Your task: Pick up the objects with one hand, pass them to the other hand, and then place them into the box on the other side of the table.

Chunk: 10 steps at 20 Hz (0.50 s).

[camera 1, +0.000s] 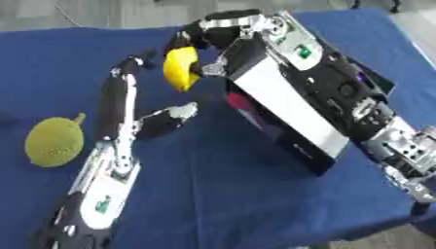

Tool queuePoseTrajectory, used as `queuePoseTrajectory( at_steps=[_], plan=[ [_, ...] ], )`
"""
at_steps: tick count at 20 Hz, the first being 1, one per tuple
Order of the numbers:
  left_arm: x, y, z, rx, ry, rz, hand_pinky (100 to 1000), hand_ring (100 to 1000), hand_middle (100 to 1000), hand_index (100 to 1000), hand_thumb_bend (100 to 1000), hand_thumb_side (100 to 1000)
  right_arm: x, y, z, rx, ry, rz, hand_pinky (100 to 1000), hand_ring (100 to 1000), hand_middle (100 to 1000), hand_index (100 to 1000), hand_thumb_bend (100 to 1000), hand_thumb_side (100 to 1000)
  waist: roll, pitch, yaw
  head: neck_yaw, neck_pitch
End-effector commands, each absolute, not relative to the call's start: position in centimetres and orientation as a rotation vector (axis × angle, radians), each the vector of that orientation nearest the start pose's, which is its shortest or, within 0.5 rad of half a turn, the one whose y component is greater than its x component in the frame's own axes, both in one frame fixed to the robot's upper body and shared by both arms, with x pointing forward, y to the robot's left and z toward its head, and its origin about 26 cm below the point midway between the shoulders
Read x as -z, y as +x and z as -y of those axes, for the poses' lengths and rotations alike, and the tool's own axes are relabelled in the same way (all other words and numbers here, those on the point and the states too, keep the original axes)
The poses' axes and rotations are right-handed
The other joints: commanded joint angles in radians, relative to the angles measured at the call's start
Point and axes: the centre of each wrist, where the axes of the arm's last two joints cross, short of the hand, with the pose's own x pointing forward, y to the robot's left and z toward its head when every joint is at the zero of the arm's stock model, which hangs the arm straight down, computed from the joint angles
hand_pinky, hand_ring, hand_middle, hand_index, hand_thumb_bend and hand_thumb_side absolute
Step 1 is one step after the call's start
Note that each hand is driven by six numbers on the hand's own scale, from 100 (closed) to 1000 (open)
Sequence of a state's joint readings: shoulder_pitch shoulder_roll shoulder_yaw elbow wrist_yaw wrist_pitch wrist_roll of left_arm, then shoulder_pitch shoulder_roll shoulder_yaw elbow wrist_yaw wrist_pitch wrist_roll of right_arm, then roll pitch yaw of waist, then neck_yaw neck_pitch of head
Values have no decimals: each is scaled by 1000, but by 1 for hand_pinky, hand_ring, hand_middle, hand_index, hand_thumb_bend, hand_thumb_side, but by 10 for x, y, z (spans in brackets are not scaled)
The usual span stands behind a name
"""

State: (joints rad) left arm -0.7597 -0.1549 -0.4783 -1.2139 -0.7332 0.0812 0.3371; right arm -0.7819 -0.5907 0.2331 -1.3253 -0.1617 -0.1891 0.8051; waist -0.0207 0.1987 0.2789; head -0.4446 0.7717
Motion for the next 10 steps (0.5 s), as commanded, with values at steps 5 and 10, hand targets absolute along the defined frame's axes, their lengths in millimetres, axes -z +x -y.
queuePoseTrajectory(
  at_steps=[5,10],
  plan=[
    [-130,367,6,844,491,2178,822,804,629,838,850,633,-242,422,305,-1416,144,1786,965,1000,839,724,100,154,-2,-45,-22,2,-2],
    [-123,370,-11,832,535,2145,821,801,628,839,801,609,-243,417,328,-1337,66,1817,959,1000,839,719,100,152,-2,-66,-52,15,-2]
  ],
)
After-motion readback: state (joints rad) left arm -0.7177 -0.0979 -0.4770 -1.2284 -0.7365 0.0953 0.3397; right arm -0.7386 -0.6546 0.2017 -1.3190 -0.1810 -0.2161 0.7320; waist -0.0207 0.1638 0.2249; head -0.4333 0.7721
